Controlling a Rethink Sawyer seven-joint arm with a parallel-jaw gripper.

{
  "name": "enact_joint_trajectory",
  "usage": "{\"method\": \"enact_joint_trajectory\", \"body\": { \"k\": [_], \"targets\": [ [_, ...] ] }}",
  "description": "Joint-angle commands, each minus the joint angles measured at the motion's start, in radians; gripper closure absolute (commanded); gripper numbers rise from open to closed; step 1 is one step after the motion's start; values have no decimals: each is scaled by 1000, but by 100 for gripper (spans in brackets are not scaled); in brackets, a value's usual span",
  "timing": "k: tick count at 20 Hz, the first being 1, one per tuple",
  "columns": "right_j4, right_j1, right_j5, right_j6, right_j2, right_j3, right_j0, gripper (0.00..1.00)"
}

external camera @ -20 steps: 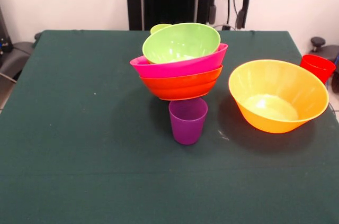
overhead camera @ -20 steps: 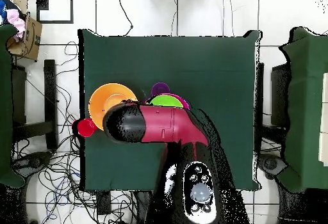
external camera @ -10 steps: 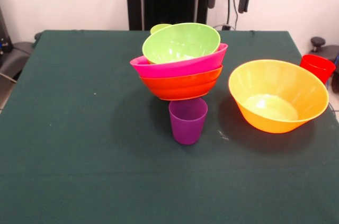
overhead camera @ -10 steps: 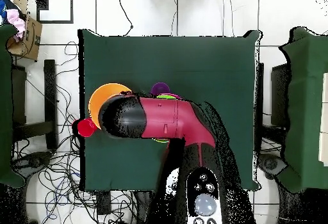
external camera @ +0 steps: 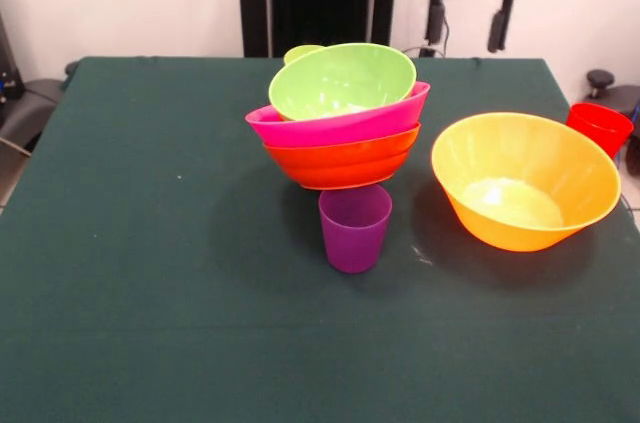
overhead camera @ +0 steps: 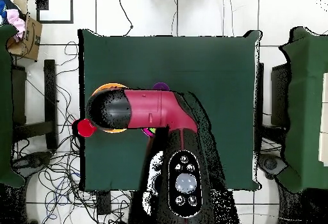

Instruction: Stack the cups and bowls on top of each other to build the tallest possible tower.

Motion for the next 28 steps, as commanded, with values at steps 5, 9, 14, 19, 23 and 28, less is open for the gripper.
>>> {"method": "enact_joint_trajectory", "body": {
  "k": [5,9,14,19,23,28],
  "targets": [
    [-2,233,-45,157,5,-150,61,0],
    [16,269,-34,150,13,-192,66,0],
    [28,310,-30,164,7,-244,89,0],
    [46,340,-35,174,9,-278,101,0],
    [55,327,-28,174,1,-269,107,0],
    [72,324,-31,167,-5,-262,112,0]
  ]
}}
